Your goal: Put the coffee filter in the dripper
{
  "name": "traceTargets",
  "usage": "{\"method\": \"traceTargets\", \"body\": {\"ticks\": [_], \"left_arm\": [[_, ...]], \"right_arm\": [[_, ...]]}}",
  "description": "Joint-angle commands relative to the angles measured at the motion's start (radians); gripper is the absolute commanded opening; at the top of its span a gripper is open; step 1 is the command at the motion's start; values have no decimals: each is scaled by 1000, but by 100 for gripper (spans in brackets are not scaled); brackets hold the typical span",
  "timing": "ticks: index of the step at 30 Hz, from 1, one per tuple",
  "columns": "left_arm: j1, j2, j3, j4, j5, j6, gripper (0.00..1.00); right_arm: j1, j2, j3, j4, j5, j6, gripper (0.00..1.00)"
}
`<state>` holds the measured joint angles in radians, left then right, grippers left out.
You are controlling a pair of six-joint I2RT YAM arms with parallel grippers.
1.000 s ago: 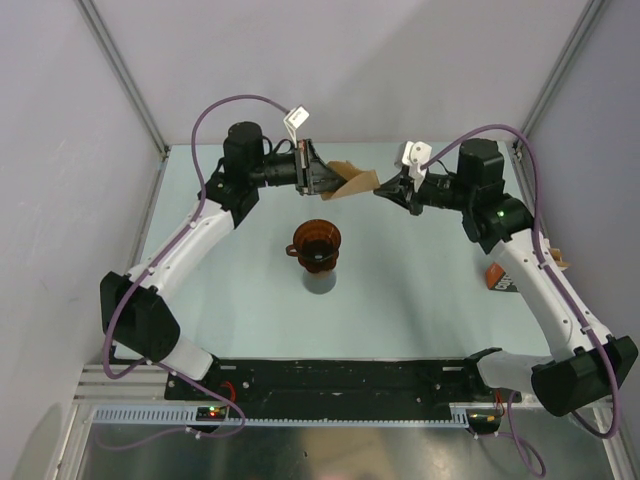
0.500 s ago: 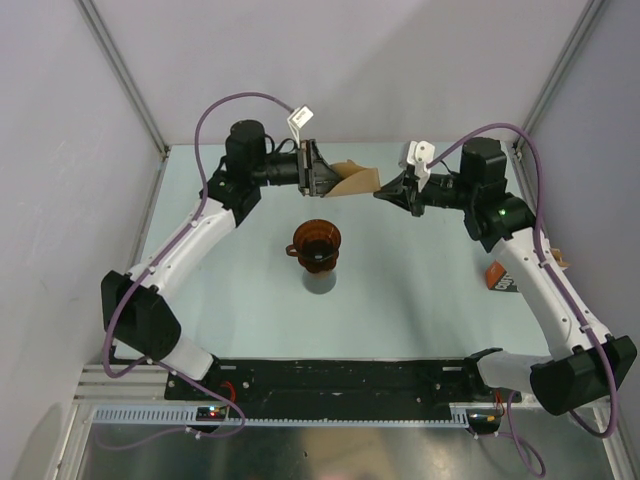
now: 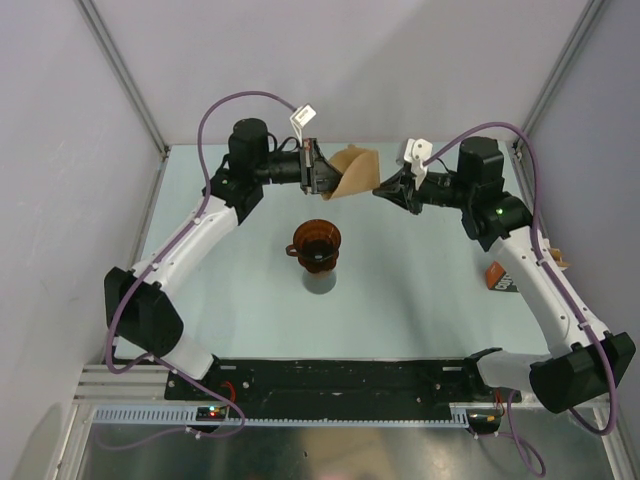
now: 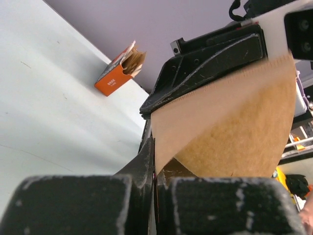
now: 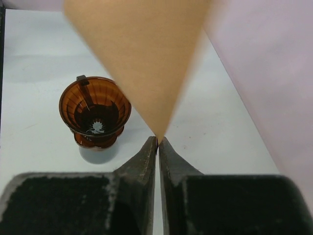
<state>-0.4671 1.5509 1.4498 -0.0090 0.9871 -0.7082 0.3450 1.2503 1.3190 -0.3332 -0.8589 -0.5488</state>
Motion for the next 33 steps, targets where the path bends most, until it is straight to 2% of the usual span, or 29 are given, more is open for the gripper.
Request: {"method": "traceTargets", "body": {"ticks": [1, 3, 7, 8, 11, 15, 20, 26, 33], "left_arm": [[1, -16, 59, 24, -57, 15, 0], [3, -30, 98, -68, -150, 101, 0], [-4, -72, 155, -179, -390, 312, 0], [-10, -76, 173, -202, -446, 362, 0], [-47, -99, 186, -250, -619, 551, 0], [-149, -122, 175, -281, -858, 831, 0], [-215, -122, 170, -283, -972, 1038, 0], [-267, -120, 165, -283, -1023, 1150, 0], [-312, -125, 163, -282, -1036, 1181, 0]], "right_arm": [[-14, -13, 29, 28, 4, 29, 23], [-37, -26, 29, 21, 10, 63, 42], [-101, -56, 30, 53, 38, 201, 67], [-113, -63, 29, 70, 54, 263, 71], [-128, -81, 53, 106, 152, 407, 77], [-142, -104, 84, 129, 190, 532, 79], [-105, -100, 146, 96, 258, 574, 82], [12, -93, 191, 56, 399, 495, 85], [144, -43, 239, 18, 552, 411, 86]]}}
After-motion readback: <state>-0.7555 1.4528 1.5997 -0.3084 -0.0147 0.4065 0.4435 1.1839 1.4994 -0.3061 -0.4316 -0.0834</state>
